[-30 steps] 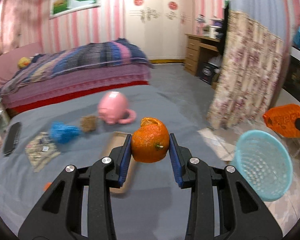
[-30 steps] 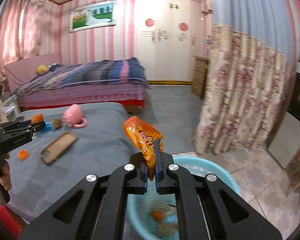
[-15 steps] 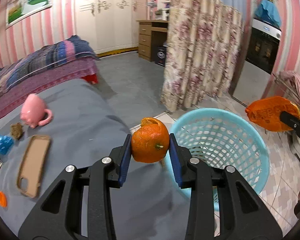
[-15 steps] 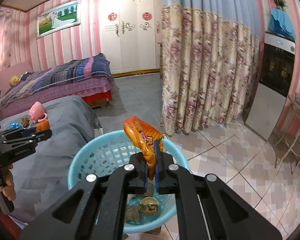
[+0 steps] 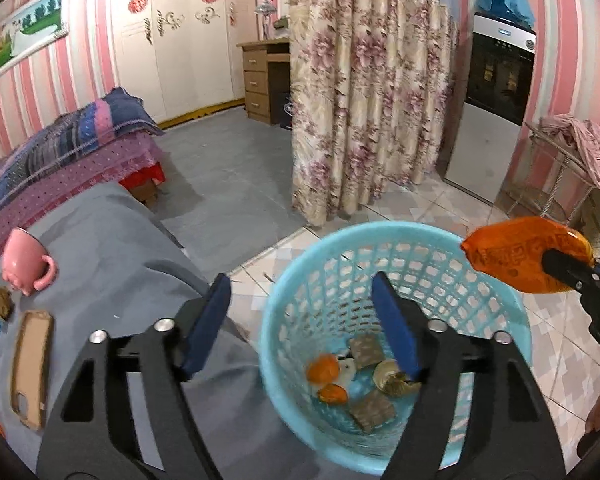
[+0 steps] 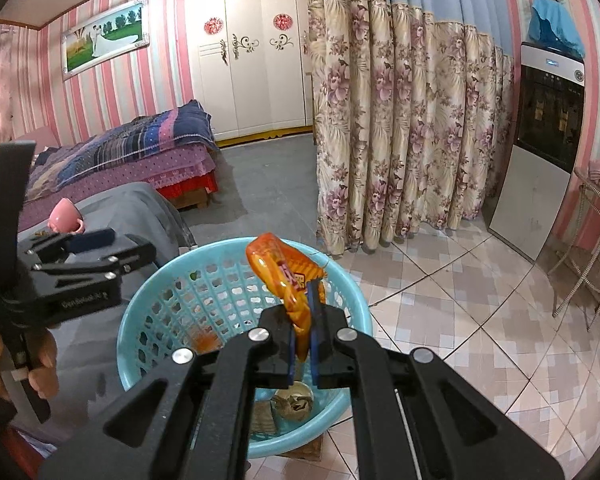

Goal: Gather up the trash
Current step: 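Carry the orange and snack wrapper over the blue basket with both grippers, then open the left gripper to drop the orange while the right gripper releases the wrapper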

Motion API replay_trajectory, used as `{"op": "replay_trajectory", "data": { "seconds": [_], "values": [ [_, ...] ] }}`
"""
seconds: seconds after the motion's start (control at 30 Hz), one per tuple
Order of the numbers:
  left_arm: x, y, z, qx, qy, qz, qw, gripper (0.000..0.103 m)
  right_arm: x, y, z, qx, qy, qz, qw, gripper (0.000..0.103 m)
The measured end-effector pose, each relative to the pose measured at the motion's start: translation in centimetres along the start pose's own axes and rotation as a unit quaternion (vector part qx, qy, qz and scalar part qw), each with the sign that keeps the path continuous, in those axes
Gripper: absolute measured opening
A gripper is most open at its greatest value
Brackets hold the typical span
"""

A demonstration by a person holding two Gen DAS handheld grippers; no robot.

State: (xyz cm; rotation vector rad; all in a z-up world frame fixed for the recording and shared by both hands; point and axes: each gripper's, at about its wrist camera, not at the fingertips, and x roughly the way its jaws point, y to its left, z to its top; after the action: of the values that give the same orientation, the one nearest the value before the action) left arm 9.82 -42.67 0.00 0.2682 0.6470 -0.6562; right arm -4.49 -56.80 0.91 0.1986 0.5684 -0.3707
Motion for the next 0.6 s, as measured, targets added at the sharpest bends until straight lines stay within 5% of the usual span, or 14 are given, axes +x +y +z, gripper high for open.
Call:
{"op": "replay_trajectory", "data": {
  "seconds": [0.47, 0.53, 0.57, 0.6],
  "values": [
    [-5.3, 5.5, -0.5, -0.025, -0.044, 0.081, 0.9955, 0.09, 3.3, 3.0, 0.1, 0.017, 0.013, 0.017, 1.0, 0.007],
    [-6.1, 6.1, -0.8, -0.029, -0.047, 0.086, 0.9948, 0.091, 4.1, 3.7, 0.0, 0.01, 0.02, 0.011, 1.0, 0.019],
    [-6.6, 6.7, -1.0, -0.034, -0.048, 0.09, 0.9942, 0.092, 4.6, 4.1, -0.1, 0.006, 0.024, 0.01, 1.0, 0.041],
    [-6.9, 7.2, -1.1, -0.037, -0.049, 0.092, 0.9938, 0.093, 4.9, 4.3, -0.2, 0.004, 0.025, 0.008, 1.0, 0.051]
  ]
}}
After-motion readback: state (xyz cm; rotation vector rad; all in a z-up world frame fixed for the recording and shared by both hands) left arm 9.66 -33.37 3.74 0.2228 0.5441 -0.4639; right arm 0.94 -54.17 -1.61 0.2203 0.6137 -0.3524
